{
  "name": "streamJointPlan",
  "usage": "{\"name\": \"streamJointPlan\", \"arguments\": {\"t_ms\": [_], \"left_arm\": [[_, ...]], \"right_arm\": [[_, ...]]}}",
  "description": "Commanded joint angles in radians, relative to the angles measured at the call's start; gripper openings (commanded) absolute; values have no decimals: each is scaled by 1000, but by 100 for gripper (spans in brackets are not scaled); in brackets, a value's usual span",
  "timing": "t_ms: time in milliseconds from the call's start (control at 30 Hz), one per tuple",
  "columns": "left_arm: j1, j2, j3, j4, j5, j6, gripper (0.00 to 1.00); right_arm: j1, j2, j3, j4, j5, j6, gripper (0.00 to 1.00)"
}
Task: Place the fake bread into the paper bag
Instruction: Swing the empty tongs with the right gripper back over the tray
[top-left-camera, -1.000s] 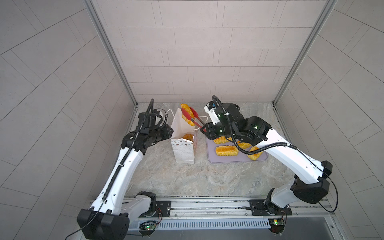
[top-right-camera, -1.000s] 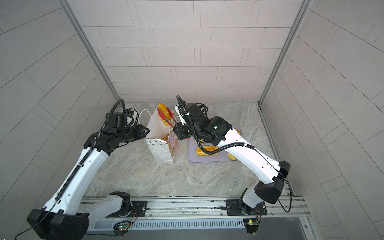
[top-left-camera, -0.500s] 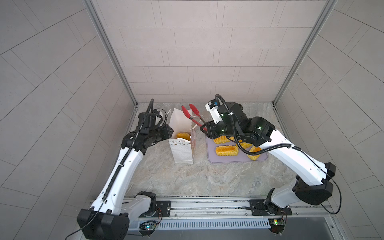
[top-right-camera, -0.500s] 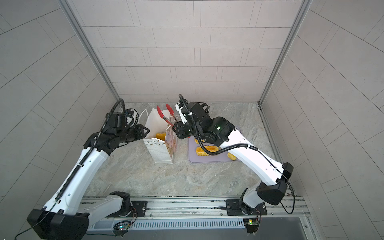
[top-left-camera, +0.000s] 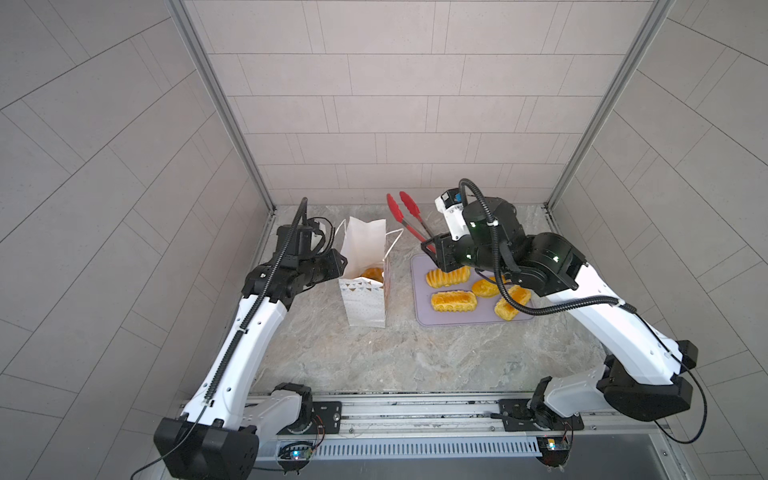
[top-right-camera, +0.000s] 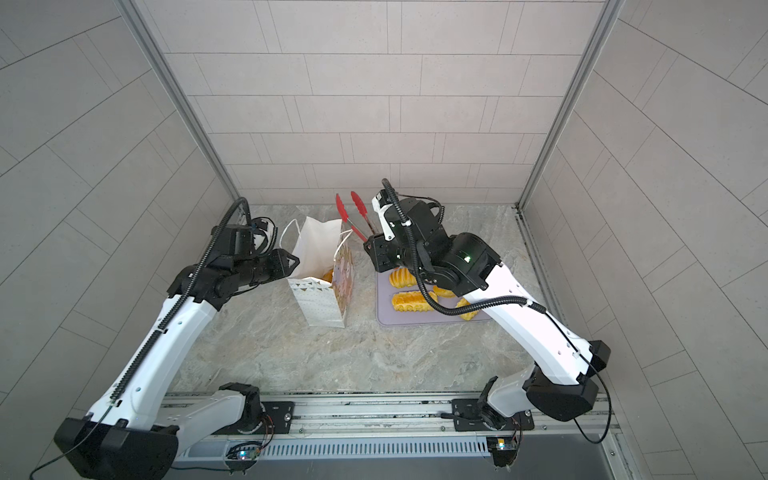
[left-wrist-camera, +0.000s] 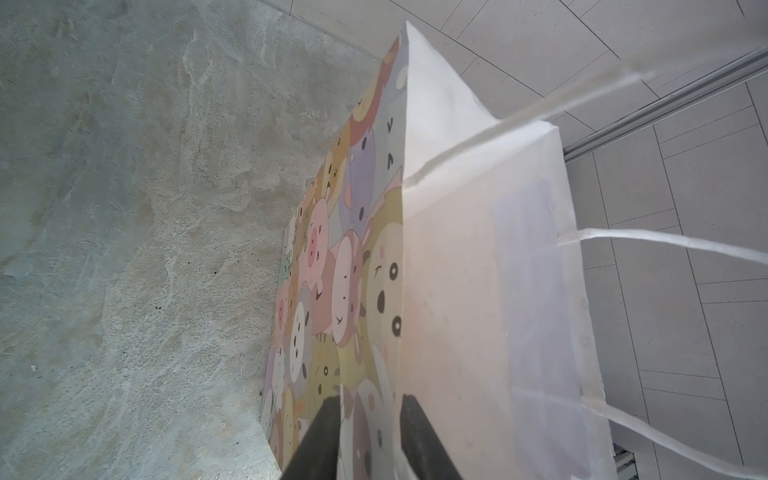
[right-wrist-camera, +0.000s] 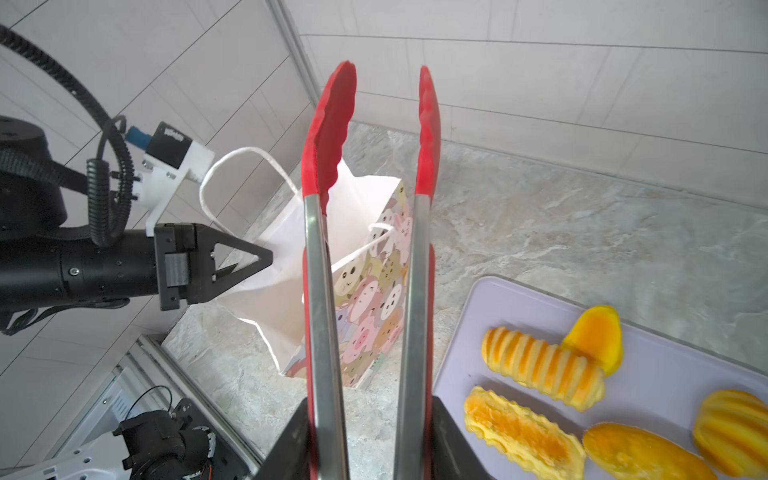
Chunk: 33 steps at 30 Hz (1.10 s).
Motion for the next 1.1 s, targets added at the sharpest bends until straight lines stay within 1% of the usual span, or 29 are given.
{"name": "streamJointPlan", "arguments": {"t_ms": [0, 200, 467, 600, 833, 1067], "left_arm": [[7, -6, -1, 17, 7, 1, 31], [7, -6, 1, 14, 9, 5, 31], [7, -4, 5, 14, 11, 5, 31], [7, -1, 7, 15, 12, 7, 31], [6, 7, 6, 17, 15, 8, 31], [7, 12, 6, 19, 18, 10, 31]], "right_arm": [[-51, -65, 4, -22, 45, -10, 40], [-182, -156, -90, -47, 17, -10, 40], [-402, -268, -283, -64, -96, -6, 41], [-476, -300, -402, -70, -135, -10, 41], [-527, -335, -614, -10, -204, 13, 42], [-532, -331, -741, 65, -253, 47, 44]]}}
